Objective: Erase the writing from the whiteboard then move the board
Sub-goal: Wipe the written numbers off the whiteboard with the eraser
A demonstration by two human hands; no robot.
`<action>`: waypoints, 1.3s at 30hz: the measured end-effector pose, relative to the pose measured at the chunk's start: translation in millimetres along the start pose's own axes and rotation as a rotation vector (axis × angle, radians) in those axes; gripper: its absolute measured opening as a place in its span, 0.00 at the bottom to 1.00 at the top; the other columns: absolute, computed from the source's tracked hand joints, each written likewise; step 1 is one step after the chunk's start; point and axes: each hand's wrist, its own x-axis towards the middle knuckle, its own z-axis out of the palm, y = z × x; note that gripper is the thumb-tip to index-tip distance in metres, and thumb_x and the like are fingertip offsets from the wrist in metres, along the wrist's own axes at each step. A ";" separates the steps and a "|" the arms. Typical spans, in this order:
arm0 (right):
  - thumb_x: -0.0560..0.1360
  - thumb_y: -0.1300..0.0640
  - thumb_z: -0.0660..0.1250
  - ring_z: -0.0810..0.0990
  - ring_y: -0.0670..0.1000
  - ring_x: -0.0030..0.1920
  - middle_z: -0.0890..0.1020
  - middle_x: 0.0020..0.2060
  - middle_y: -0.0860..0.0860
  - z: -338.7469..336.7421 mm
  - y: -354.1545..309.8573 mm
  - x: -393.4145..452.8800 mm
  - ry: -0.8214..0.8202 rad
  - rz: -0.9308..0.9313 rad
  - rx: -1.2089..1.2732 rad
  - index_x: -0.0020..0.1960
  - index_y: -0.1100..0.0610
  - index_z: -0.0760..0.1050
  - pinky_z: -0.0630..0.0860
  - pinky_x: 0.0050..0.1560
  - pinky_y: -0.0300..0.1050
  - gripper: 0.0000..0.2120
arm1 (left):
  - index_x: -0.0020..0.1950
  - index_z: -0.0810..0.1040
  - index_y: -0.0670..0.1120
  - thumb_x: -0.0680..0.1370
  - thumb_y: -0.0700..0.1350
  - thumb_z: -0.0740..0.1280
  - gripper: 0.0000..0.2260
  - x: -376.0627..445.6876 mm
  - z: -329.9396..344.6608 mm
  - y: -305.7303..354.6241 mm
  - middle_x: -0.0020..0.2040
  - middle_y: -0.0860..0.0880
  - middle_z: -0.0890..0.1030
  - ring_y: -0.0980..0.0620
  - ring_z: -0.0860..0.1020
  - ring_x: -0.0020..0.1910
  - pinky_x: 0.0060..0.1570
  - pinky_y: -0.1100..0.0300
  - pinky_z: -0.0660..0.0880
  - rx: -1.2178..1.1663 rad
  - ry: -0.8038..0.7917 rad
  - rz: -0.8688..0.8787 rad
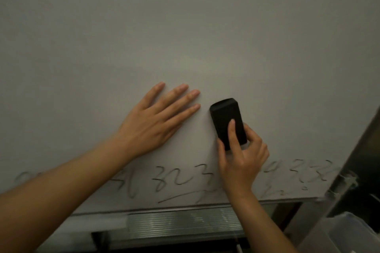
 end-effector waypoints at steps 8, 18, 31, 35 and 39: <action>0.74 0.56 0.71 0.70 0.58 0.54 0.69 0.62 0.56 18.2 -117.4 -20.2 -0.025 -0.101 0.030 0.70 0.48 0.67 0.64 0.52 0.53 0.27 | 0.76 0.66 0.49 0.83 0.46 0.60 0.21 -137.3 -38.1 -95.0 0.76 0.46 0.64 0.45 0.62 0.75 0.70 0.37 0.56 0.088 -0.052 -0.056; 0.75 0.55 0.67 0.72 0.59 0.52 0.72 0.59 0.58 16.7 -207.2 -40.8 -0.155 -0.470 0.156 0.67 0.49 0.70 0.64 0.50 0.54 0.21 | 0.80 0.56 0.52 0.84 0.53 0.51 0.24 -241.5 -45.8 -157.1 0.80 0.47 0.50 0.46 0.50 0.78 0.73 0.39 0.41 0.152 -0.120 -0.107; 0.79 0.65 0.54 0.72 0.61 0.55 0.76 0.58 0.63 50.1 -242.5 -101.0 -0.471 -1.151 0.114 0.66 0.55 0.75 0.65 0.56 0.58 0.19 | 0.77 0.62 0.51 0.84 0.50 0.53 0.21 -244.0 -44.6 -154.9 0.75 0.46 0.66 0.43 0.62 0.74 0.73 0.42 0.40 0.128 -0.046 -0.152; 0.81 0.66 0.48 0.71 0.61 0.54 0.73 0.57 0.63 66.0 -254.4 -101.7 -0.450 -1.141 0.112 0.66 0.56 0.74 0.64 0.56 0.58 0.21 | 0.76 0.65 0.50 0.84 0.49 0.55 0.20 -242.8 -44.7 -151.0 0.74 0.46 0.67 0.43 0.63 0.74 0.73 0.41 0.43 0.112 -0.040 -0.168; 0.80 0.64 0.57 0.70 0.58 0.47 0.73 0.56 0.61 71.1 -270.8 -76.8 -0.296 -1.032 0.132 0.65 0.53 0.74 0.65 0.50 0.56 0.17 | 0.76 0.66 0.50 0.84 0.48 0.54 0.19 -243.7 -45.8 -153.5 0.74 0.46 0.68 0.43 0.64 0.73 0.73 0.40 0.45 0.106 -0.045 -0.172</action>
